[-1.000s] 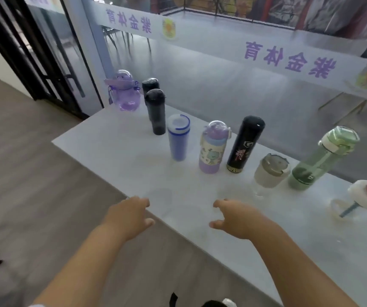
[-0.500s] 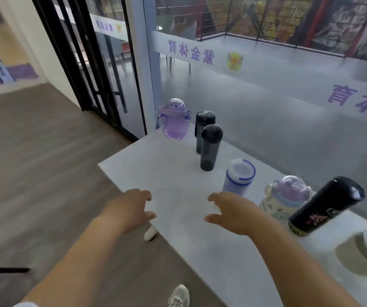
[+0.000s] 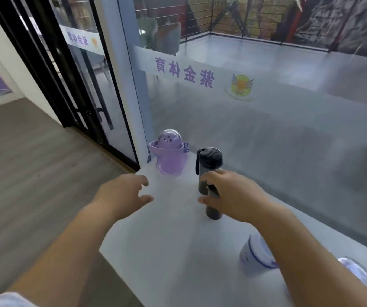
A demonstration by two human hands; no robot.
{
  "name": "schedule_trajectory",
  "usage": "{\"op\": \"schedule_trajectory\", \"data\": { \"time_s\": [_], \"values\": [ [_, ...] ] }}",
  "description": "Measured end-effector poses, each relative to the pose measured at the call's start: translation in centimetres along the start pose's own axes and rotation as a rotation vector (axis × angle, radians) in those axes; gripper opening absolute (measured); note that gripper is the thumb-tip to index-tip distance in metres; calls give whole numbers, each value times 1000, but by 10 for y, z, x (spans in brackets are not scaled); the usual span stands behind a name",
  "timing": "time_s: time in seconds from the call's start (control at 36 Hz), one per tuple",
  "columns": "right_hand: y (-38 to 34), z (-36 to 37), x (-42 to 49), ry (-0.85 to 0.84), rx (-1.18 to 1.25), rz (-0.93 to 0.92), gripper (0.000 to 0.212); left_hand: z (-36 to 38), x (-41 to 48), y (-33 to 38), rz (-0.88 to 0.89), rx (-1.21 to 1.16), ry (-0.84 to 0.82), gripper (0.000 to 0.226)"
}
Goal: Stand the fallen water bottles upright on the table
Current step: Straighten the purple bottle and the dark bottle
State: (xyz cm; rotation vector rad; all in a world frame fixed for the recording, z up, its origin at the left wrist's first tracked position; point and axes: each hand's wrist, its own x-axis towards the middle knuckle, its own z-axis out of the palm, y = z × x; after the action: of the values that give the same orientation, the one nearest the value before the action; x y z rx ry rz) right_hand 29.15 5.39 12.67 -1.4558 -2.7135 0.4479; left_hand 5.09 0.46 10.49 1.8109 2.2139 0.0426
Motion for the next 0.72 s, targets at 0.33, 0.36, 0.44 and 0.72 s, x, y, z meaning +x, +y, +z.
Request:
{"op": "schedule_trajectory", "data": {
  "time_s": [0.33,0.36,0.44,0.72],
  "values": [
    [31,-26,75,21,9,222,51,-21,146,1,181,-94,107,37],
    [34,-24,83,22,9,242,50,-20,156,1,190,-101,107,42],
    [40,-15,106,13,19,302,49,-17,190,0,228,-98,94,50],
    [44,13,160,-176,12,426,77,5,276,-7,312,-53,-114,77]
  ]
}}
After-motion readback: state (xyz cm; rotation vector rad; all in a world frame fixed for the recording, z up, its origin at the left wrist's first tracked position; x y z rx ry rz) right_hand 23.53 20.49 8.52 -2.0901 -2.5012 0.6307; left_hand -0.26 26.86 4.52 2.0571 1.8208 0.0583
